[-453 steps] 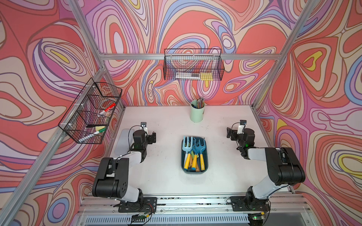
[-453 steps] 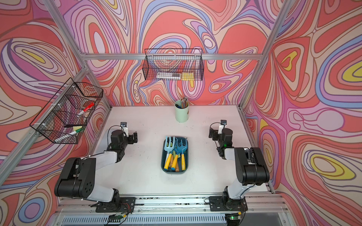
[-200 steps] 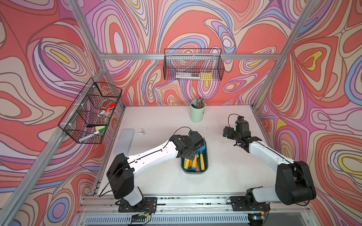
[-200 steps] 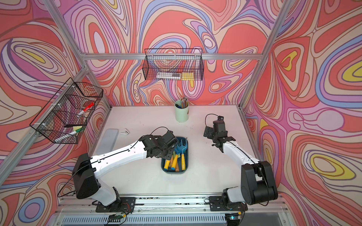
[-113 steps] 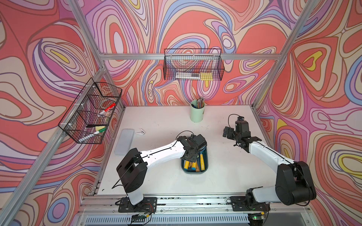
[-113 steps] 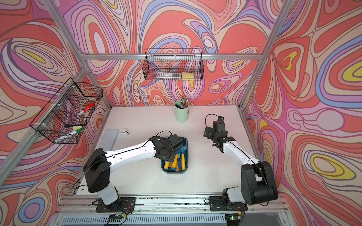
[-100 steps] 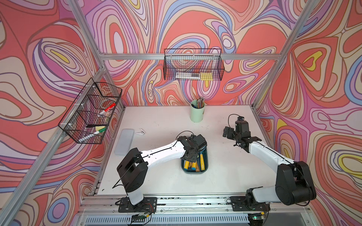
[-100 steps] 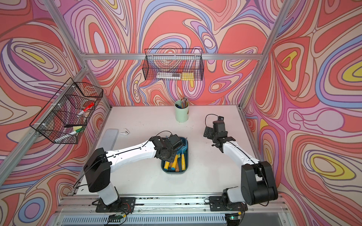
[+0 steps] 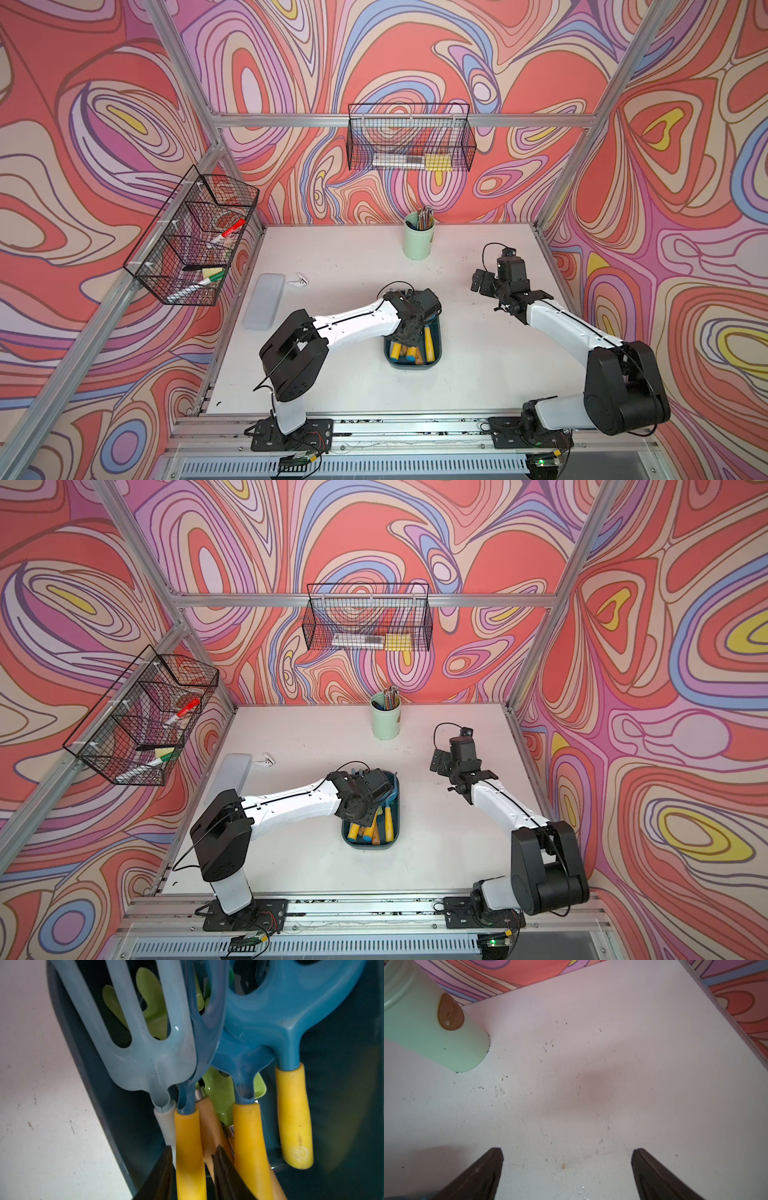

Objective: Take the hand rake out of the storage box
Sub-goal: Pick up the rake from the storage box.

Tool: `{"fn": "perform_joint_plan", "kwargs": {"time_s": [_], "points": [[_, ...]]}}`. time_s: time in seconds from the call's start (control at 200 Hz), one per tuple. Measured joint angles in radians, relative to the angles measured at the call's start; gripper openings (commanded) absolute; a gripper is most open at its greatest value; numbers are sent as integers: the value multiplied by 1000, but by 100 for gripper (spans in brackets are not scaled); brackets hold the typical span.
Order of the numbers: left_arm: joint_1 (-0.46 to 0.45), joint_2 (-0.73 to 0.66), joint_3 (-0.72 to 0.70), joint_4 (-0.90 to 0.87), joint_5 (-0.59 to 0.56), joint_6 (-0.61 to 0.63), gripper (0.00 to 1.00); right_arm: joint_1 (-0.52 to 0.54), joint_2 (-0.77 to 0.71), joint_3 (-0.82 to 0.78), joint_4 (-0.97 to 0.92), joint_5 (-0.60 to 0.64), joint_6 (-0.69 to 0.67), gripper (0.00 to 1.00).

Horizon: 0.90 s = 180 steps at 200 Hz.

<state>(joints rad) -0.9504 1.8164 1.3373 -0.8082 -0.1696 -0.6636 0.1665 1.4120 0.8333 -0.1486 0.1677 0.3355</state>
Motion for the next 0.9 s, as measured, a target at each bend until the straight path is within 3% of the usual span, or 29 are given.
{"fn": "perform_joint_plan", "kwargs": {"time_s": [0.22, 0.496, 0.671, 0.901], "points": [[3, 13, -13, 19, 5, 0, 34, 5, 0, 0, 0, 0, 3, 98], [13, 13, -20, 26, 5, -9, 13, 13, 0, 0, -2, 0, 7, 98], [14, 6, -21, 26, 2, -10, 5, 23, 0, 1, -14, -1, 6, 98], [14, -52, -21, 23, 11, -6, 4, 46, 0, 25, -51, -8, 3, 98]]}}
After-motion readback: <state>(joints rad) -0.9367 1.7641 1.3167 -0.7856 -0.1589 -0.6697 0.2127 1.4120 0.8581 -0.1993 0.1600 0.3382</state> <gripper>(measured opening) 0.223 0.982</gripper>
